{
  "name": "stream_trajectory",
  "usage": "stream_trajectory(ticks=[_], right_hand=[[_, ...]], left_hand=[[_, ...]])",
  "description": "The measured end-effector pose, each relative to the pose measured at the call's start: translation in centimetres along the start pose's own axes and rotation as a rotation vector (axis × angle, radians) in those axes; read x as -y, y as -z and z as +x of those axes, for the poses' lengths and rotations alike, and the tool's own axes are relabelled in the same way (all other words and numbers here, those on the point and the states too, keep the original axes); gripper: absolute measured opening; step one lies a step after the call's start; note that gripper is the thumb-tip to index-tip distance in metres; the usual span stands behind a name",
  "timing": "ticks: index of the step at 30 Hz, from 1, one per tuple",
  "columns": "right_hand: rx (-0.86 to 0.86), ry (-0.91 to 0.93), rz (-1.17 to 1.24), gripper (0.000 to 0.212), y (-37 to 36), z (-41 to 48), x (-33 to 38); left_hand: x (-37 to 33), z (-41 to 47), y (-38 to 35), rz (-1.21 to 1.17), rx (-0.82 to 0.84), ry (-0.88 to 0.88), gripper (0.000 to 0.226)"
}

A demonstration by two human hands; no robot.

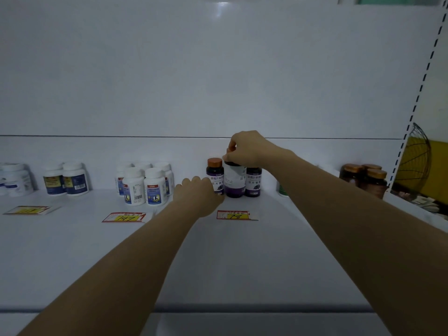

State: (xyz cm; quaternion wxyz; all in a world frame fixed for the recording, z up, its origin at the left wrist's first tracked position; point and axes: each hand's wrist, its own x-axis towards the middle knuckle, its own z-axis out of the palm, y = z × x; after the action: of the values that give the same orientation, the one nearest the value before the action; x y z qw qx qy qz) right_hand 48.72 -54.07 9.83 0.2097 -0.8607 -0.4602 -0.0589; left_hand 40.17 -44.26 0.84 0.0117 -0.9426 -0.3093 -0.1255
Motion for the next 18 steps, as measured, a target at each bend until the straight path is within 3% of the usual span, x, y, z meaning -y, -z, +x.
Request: stream_trajectory(ticks=[18], right_hand=[[0.042,0.132,-0.056,0.041,-0.6,2.9,5.0]], left_hand=[[4.4,-0.9,1.8,-0.048,0.058,0.095,0.054]])
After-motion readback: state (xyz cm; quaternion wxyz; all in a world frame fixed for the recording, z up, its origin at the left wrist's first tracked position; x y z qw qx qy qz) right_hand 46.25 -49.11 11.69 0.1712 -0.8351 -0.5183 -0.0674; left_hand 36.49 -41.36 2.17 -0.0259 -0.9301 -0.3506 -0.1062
